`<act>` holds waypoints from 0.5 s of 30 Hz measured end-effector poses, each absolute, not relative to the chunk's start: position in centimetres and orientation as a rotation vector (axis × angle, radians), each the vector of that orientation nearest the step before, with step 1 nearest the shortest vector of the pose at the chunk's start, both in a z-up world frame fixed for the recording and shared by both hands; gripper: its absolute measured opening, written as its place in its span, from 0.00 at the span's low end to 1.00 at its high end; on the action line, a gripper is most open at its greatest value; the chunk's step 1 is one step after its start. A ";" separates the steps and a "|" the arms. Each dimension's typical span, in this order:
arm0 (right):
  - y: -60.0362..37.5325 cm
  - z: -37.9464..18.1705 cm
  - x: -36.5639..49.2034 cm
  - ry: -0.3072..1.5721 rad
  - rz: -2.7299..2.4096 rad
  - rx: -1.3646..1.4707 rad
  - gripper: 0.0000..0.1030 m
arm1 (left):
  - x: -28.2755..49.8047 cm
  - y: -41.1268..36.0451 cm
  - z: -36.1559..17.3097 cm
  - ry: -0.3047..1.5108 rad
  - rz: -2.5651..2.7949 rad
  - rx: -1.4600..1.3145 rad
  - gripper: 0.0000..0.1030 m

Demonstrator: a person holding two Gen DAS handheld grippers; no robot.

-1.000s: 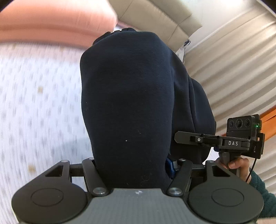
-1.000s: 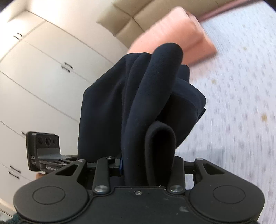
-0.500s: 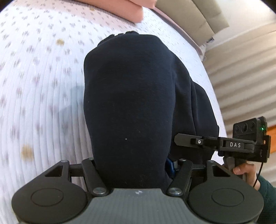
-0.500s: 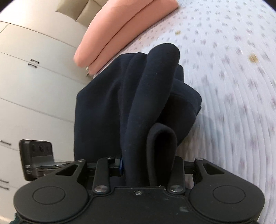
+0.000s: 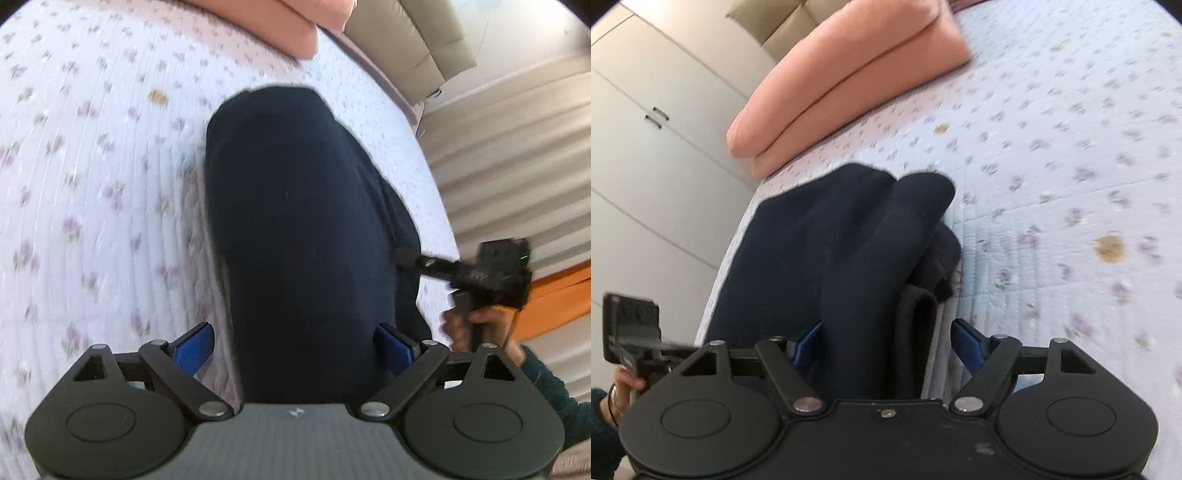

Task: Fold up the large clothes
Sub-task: 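Release the bundle with the right gripper and withdraw both tools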

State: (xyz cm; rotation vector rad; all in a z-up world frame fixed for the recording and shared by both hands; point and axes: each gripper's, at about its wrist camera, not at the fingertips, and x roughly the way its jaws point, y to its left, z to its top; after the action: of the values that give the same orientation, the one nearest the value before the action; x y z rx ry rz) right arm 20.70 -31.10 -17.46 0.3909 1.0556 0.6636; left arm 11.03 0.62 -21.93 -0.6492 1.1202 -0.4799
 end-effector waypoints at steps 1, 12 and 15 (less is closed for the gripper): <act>-31.2 -16.6 18.4 1.042 0.656 0.422 0.87 | 10.6 0.7 -22.5 1.122 -0.483 -0.634 0.95; -30.4 -19.1 13.4 1.114 0.574 0.239 0.95 | 6.4 -3.5 -22.5 1.176 -0.496 -0.433 0.97; -30.8 -18.2 12.5 1.117 0.522 0.126 0.99 | 5.7 -4.4 -21.2 1.188 -0.438 -0.377 0.98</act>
State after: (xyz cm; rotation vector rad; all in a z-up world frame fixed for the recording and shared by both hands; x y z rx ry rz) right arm 12.52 -30.80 -18.20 0.1262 1.1169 0.5215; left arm 5.73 -4.37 -21.16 -0.3768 1.1875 -0.4376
